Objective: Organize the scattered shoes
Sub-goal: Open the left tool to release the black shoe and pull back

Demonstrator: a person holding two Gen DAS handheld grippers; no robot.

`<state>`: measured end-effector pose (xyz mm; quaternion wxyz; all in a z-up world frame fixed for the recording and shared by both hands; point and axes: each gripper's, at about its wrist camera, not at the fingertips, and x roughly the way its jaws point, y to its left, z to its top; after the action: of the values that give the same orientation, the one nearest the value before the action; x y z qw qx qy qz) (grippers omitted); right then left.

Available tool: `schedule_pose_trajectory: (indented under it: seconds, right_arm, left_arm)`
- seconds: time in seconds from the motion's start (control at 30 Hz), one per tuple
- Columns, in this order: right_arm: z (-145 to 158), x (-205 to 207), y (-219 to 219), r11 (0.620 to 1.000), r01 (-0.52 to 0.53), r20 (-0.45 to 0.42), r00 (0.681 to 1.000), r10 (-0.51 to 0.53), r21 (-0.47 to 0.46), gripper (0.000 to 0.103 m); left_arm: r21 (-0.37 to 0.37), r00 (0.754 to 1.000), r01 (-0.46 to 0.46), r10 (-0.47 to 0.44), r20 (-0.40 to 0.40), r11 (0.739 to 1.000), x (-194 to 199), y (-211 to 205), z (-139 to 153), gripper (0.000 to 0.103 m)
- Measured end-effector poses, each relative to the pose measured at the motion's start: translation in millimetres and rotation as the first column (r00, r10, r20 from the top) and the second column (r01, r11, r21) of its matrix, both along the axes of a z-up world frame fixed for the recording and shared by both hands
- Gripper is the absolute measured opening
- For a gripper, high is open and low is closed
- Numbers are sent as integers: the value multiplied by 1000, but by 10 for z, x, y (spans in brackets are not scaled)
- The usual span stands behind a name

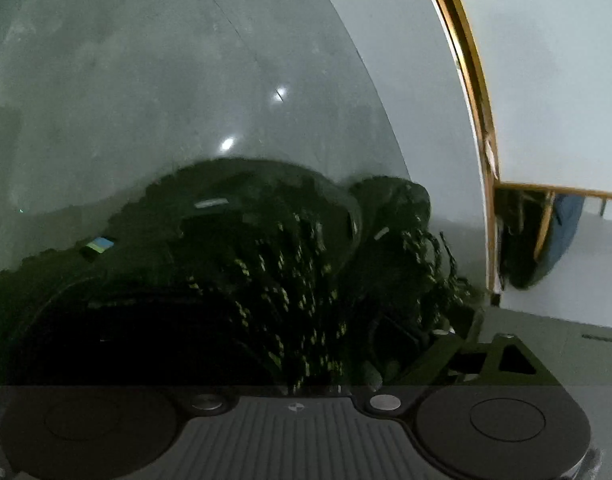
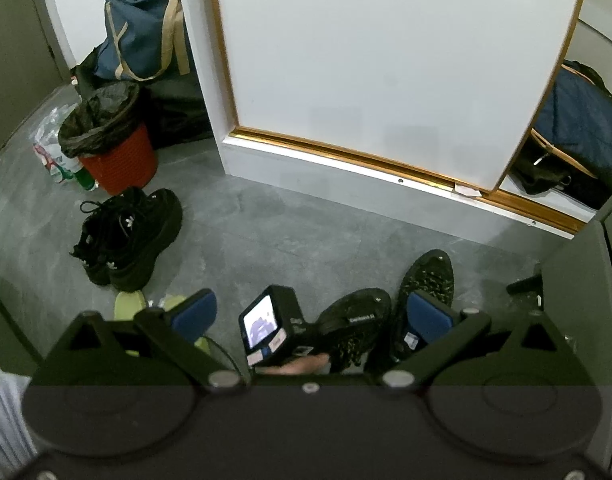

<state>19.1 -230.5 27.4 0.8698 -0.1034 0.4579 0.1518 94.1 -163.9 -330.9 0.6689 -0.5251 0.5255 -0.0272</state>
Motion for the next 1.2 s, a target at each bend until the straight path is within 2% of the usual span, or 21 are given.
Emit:
schedule_pose_trajectory:
  seconds: [0.2,0.27,0.33,0.37,0.4,0.43,0.47,0.53,0.63,0.67,0.7,0.77,0.83,0.87,0.9,0.93,0.97,1.03,1.07,1.13,1.2]
  right_arm:
    - [12,0,2,1000,-4,1,1000,4,4,103]
    - [21,-2,2,1000,-3,3,1000,3,6,103]
    - [26,-1,-4,1000,0,5,1000,0,7,103]
    - [26,-3,-11,1000,1,5,1000,-1,7,103]
    - [25,-5,-13,1000,0,5,1000,0,8,103]
    - [24,-7,-10,1000,-3,5,1000,3,9,103]
    - [22,-9,-7,1000,-5,4,1000,5,9,103]
    - [18,-9,-2,1000,-8,2,1000,8,8,103]
    - [20,-5,-6,1000,-5,3,1000,5,8,103]
    - [21,-4,-9,1000,-4,3,1000,4,9,103]
    - [22,-3,-7,1000,-5,3,1000,5,9,103]
    - [25,-6,7,1000,-8,3,1000,8,9,103]
    - [33,-11,12,1000,-10,5,1000,10,12,103]
    - [37,-12,12,1000,-11,5,1000,11,15,103]
    - [39,-11,5,1000,-11,6,1000,11,17,103]
    - [37,-8,-4,1000,-10,7,1000,10,17,103]
    - [36,-8,-5,1000,-10,8,1000,9,15,103]
    - [40,-12,-7,1000,-11,10,1000,11,16,103]
    - [50,-17,-7,1000,-12,11,1000,12,19,103]
    - [83,-29,-14,999,-13,19,1000,12,34,103]
    - [118,-32,-23,999,-12,24,1000,11,47,103]
  left_arm:
    - [-16,987,-133,134,85,991,134,233,176,23]
    - [-22,981,-155,157,118,988,229,267,221,28]
    - [-44,986,-140,143,84,989,277,242,182,60]
    - [-59,984,-162,166,63,985,275,213,174,55]
    - [-72,981,-166,172,85,984,265,199,217,66]
    - [-46,984,-157,160,82,987,280,139,289,84]
    - [-19,986,-146,147,78,989,294,79,367,87]
    - [40,993,-95,92,71,995,276,-55,622,87]
    - [81,996,-20,13,89,997,107,-162,1025,88]
    - [67,994,11,-18,105,998,81,-236,1120,89]
    - [51,992,42,-48,121,998,56,-311,1210,97]
    - [-45,989,105,-100,111,993,-3,-473,1259,99]
    - [-73,984,150,-142,111,986,16,-625,1239,99]
    - [-80,965,246,-236,113,966,90,-805,1176,99]
    - [-86,937,342,-332,112,936,168,-983,1110,101]
    - [-79,886,464,-459,71,882,282,-1141,1015,101]
    - [-72,817,576,-575,33,814,392,-1294,928,99]
    - [58,675,736,-738,27,675,524,-1497,930,98]
    - [175,621,768,-783,29,615,580,-1577,998,98]
    - [385,501,799,-865,-2,462,678,-1799,1085,98]
    - [558,374,784,-925,-72,274,763,-2073,1132,97]
